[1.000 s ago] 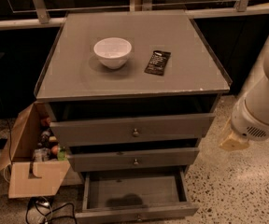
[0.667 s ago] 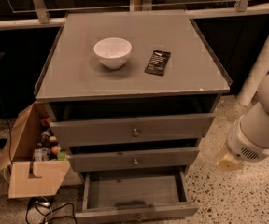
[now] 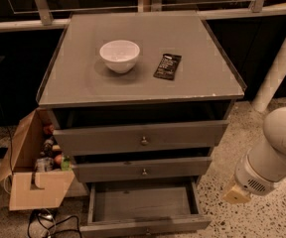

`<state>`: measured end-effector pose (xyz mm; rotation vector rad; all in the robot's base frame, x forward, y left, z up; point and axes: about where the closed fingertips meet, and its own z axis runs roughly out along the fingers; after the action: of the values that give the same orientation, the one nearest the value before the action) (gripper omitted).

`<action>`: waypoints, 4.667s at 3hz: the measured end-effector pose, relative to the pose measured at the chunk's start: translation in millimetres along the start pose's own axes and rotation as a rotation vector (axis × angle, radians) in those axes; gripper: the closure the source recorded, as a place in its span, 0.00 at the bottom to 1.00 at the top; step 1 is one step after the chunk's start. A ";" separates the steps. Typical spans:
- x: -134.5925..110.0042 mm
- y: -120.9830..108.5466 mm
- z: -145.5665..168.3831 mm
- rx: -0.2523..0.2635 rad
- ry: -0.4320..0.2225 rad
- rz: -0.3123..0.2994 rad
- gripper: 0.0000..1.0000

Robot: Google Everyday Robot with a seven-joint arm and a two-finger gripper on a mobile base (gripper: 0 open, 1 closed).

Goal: Close bottom drawer

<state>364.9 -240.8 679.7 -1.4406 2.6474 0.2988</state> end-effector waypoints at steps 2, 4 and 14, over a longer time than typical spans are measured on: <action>30.2 24.9 89.3 -0.055 -0.005 0.071 1.00; 71.6 47.7 207.2 -0.210 0.049 0.208 1.00; 116.7 8.5 363.8 -0.317 -0.050 0.559 1.00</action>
Offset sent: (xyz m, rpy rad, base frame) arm -0.0662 0.0146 -0.1654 0.0429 0.1054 -0.1049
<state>296.2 -249.7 303.8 -0.6936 3.0081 0.8201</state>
